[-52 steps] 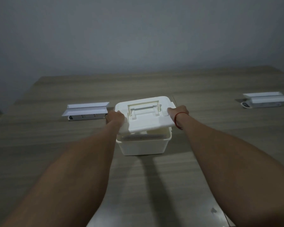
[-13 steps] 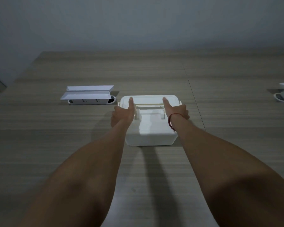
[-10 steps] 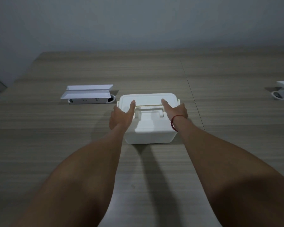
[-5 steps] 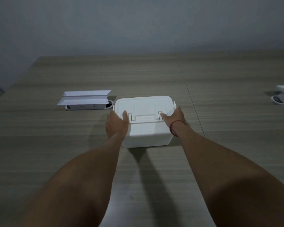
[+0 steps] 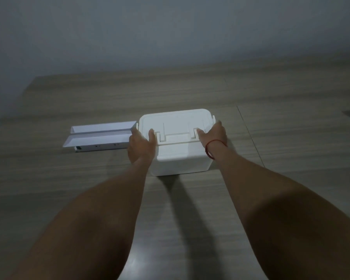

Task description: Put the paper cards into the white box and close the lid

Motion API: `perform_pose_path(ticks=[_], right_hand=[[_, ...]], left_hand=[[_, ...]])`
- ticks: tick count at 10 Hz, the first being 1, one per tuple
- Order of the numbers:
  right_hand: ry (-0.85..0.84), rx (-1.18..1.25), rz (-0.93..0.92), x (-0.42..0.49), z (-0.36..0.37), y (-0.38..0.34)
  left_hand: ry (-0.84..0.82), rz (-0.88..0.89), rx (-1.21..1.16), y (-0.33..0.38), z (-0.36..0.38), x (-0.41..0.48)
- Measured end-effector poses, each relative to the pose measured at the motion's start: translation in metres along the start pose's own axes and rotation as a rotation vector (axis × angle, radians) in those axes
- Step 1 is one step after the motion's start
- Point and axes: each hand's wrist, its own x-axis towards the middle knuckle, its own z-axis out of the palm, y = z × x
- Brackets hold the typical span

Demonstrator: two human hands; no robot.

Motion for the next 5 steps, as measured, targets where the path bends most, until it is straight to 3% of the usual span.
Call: perform_pose_path(ticks=[3, 5], right_hand=[[-0.057, -0.015, -0.078, -0.062, -0.027, 0.036], [-0.165, -0.238, -0.134, -0.143, -0.038, 0.098]], left_hand=[[-0.153, -0.037, -0.182, -0.030, -0.020, -0.055], [-0.240, -0.060, -0.067, -0.070, -0.015, -0.145]])
